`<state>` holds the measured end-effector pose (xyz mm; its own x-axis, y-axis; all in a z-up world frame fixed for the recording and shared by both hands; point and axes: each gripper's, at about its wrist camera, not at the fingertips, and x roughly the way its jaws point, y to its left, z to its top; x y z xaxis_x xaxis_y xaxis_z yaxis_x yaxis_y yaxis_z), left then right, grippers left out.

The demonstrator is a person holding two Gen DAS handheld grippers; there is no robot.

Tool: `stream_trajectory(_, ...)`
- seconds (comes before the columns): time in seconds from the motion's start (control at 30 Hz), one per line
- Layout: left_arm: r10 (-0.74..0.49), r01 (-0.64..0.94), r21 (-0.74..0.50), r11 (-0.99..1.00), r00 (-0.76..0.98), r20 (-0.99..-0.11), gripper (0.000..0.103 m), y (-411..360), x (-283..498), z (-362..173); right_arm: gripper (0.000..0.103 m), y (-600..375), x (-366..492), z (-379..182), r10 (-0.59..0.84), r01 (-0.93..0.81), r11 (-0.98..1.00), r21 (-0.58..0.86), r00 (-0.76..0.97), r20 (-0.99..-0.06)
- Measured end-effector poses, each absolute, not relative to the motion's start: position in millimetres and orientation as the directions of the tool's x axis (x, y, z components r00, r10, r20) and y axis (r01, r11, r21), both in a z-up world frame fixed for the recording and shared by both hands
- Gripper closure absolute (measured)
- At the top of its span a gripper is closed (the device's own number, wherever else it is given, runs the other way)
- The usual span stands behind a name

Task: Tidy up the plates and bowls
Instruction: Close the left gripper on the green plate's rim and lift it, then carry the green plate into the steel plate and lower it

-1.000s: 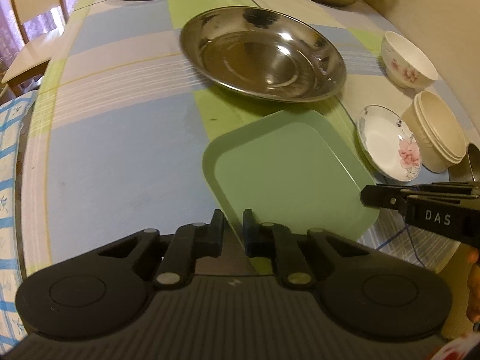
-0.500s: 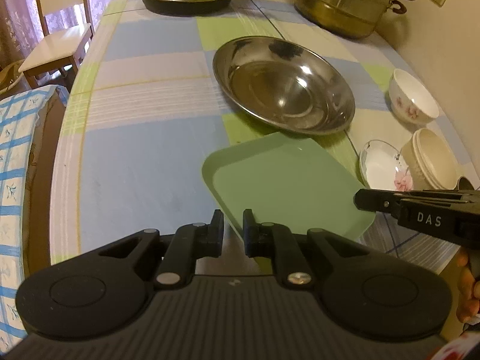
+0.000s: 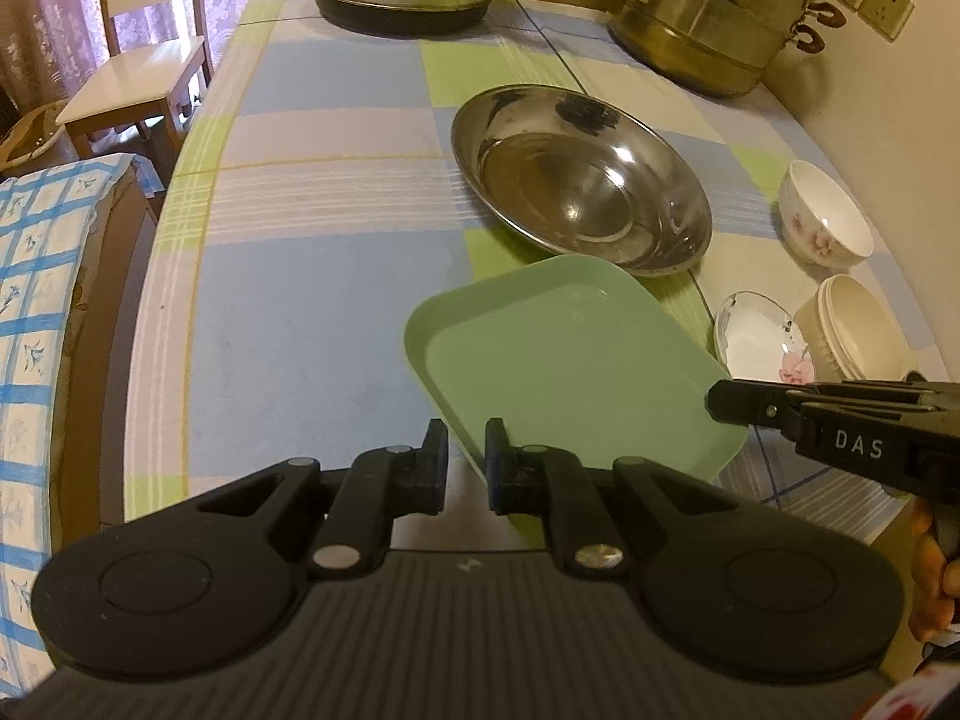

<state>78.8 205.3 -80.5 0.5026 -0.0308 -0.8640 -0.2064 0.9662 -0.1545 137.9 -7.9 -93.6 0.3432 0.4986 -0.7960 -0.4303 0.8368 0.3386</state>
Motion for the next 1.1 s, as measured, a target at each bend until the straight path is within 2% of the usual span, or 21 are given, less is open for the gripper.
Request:
stream_trajectory(0.5, -0.029, -0.15, -0.144, 0.978, 0.588, -0.809, 0.092, 200.8, 121.5, -63.6, 0.097, -13.2, 166.8, -77.0, 0.501, -0.403, 0.85, 0.338, 0.421, -0.757)
stream_trajectory(1.1, -0.061, -0.085, -0.138, 0.987, 0.594, -0.802, 0.093, 198.0, 226.1, -92.9, 0.097, -18.9, 246.1, -96.2, 0.428, -0.3, 0.901, 0.313, 0.505, -0.75)
